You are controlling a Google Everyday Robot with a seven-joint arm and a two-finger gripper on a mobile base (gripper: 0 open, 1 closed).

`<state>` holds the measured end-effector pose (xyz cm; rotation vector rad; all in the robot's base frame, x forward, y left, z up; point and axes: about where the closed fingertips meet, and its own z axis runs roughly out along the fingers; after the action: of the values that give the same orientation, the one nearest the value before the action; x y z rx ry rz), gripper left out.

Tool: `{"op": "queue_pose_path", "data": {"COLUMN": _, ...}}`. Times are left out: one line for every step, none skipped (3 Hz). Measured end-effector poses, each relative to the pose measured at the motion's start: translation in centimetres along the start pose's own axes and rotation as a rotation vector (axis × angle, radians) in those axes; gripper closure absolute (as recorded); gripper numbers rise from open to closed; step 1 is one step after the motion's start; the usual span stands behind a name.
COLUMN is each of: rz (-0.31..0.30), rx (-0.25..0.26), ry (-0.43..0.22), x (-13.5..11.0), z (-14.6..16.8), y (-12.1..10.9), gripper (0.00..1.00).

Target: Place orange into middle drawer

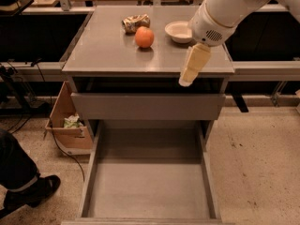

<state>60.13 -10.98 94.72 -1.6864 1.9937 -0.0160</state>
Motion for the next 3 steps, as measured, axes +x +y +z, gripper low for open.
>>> {"op": "queue_pose_path", "data": {"rz": 0.041, "rx": 0.008, "ry": -0.070, "x": -3.8, "z": 5.3, "y": -4.6, "gripper": 0.00}}
{"op": "queue_pose_path", "data": {"rz": 0.041, "rx": 0.008, "ry": -0.070, "x": -3.8, "z": 5.3, "y": -4.6, "gripper": 0.00}}
{"op": "queue_pose_path", "data": {"rz": 0.056, "rx": 0.037, "ry": -0.146, "x": -5.2, "z": 6.9, "y": -5.6, "gripper": 0.00}}
